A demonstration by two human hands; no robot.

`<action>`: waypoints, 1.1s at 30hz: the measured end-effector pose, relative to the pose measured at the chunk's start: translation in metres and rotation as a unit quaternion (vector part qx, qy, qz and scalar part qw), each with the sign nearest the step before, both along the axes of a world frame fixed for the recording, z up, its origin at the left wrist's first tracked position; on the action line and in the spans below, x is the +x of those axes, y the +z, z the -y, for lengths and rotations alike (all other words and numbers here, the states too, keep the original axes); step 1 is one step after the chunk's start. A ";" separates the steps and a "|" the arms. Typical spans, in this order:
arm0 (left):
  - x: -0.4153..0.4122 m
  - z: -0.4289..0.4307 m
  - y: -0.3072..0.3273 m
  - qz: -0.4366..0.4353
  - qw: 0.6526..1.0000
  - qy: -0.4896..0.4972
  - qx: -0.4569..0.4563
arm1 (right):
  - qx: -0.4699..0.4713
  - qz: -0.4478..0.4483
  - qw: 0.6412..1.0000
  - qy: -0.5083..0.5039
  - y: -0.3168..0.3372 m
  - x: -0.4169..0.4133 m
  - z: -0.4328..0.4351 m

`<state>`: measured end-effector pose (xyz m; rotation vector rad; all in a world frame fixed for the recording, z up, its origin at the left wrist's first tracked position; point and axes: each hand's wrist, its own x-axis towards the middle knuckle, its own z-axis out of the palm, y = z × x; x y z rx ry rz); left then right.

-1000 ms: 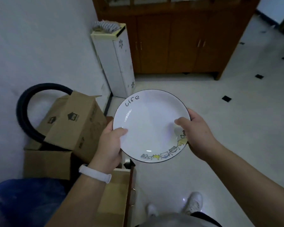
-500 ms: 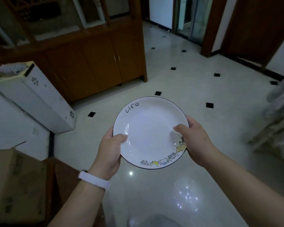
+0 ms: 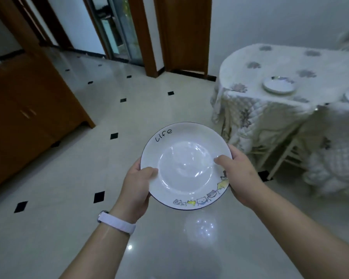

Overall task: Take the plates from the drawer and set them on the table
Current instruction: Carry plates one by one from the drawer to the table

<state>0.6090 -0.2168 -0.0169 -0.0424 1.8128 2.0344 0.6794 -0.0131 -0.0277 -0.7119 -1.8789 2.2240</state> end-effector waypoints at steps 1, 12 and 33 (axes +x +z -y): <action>-0.003 -0.014 0.000 0.001 1.000 -0.010 -0.004 | -0.003 0.000 1.000 -0.016 -0.001 0.004 -0.011; -0.068 -0.112 -0.014 0.019 0.992 -0.124 -0.031 | 0.016 0.009 0.987 -0.161 -0.014 -0.010 -0.081; -0.404 -0.154 -0.022 0.053 0.985 -0.166 0.020 | 0.067 0.059 0.974 -0.210 -0.009 -0.328 -0.107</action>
